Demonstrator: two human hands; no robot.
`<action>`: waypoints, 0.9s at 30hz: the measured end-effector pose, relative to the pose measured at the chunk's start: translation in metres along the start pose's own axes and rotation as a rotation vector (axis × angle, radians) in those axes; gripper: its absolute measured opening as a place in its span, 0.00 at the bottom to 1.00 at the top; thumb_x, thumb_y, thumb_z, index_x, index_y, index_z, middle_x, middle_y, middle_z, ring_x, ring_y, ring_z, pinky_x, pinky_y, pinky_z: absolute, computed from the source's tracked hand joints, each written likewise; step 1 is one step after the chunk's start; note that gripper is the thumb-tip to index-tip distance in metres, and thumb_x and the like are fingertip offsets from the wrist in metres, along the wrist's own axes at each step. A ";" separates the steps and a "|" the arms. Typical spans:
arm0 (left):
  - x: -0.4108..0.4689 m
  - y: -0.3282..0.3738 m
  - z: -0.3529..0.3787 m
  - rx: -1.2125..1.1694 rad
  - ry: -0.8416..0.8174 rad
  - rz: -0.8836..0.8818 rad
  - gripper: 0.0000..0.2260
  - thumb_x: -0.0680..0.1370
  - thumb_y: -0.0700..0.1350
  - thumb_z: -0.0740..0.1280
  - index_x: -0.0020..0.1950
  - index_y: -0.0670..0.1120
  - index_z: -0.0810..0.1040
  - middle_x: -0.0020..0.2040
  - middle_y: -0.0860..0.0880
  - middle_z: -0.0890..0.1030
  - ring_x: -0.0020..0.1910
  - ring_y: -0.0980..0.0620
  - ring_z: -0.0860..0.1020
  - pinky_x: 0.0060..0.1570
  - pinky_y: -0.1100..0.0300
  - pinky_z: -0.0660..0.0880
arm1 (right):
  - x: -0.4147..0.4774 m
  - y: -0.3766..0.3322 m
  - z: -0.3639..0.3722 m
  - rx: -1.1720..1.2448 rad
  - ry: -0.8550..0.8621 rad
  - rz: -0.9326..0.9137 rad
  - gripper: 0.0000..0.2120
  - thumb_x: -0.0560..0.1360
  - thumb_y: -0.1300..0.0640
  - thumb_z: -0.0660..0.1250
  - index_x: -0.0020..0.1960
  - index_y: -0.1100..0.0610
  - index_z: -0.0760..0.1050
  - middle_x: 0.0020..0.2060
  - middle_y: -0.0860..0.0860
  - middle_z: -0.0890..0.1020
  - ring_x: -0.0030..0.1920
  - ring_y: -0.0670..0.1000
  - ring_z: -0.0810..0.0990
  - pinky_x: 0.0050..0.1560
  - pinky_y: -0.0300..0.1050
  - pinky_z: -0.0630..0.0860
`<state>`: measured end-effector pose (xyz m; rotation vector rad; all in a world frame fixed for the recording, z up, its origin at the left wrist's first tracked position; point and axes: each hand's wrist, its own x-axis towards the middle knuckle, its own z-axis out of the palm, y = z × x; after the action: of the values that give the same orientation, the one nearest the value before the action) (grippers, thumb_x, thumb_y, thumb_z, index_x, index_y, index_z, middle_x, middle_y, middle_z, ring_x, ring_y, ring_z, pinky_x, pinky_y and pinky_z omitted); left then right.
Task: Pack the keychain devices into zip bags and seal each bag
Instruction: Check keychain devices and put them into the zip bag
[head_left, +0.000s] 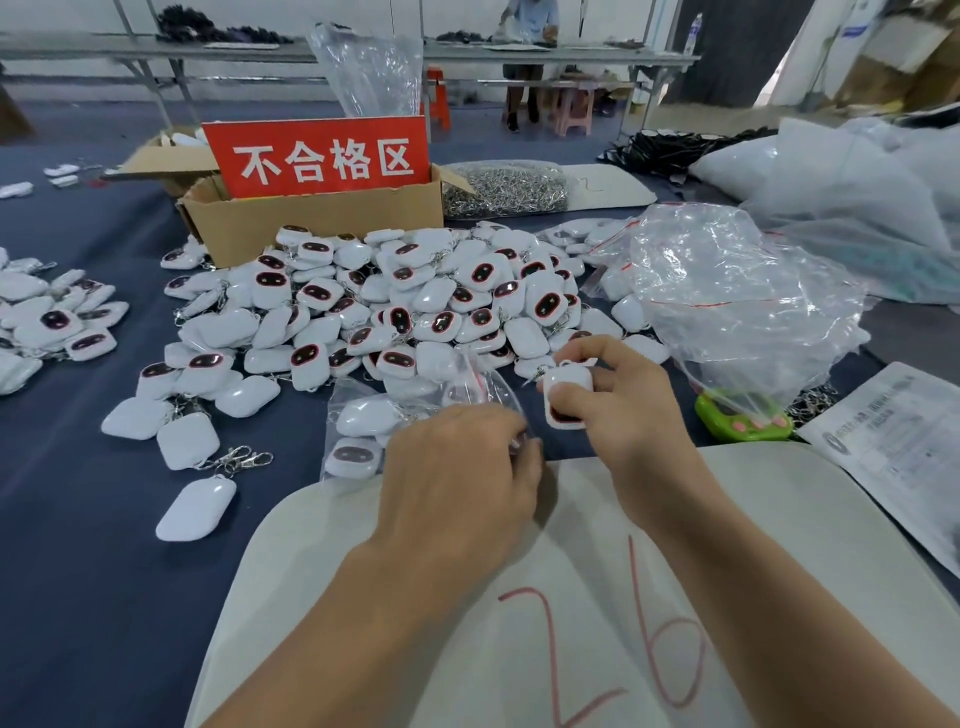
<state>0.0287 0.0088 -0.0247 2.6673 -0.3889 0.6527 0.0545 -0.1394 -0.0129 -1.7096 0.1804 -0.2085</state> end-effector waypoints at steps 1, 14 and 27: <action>-0.001 0.000 0.001 -0.069 0.061 0.007 0.06 0.76 0.54 0.68 0.43 0.55 0.83 0.38 0.57 0.83 0.37 0.54 0.79 0.35 0.60 0.65 | -0.002 -0.002 0.000 0.052 -0.025 -0.011 0.13 0.73 0.71 0.70 0.45 0.53 0.78 0.39 0.61 0.85 0.36 0.50 0.80 0.37 0.39 0.77; 0.011 -0.010 0.010 -1.087 -0.034 -0.386 0.09 0.77 0.44 0.73 0.46 0.60 0.86 0.37 0.51 0.87 0.33 0.57 0.83 0.34 0.66 0.76 | -0.010 -0.006 0.005 0.364 -0.112 0.091 0.14 0.76 0.70 0.70 0.44 0.56 0.69 0.34 0.58 0.81 0.34 0.55 0.75 0.38 0.46 0.75; 0.018 -0.021 0.011 -1.092 0.067 -0.461 0.12 0.79 0.37 0.72 0.47 0.55 0.87 0.43 0.54 0.88 0.43 0.58 0.85 0.45 0.69 0.77 | -0.009 -0.002 0.010 0.201 -0.343 0.083 0.11 0.81 0.67 0.64 0.49 0.58 0.84 0.42 0.61 0.86 0.39 0.54 0.83 0.42 0.46 0.81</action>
<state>0.0557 0.0196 -0.0311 1.5912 -0.0496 0.2476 0.0480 -0.1272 -0.0124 -1.5082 -0.0240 0.1251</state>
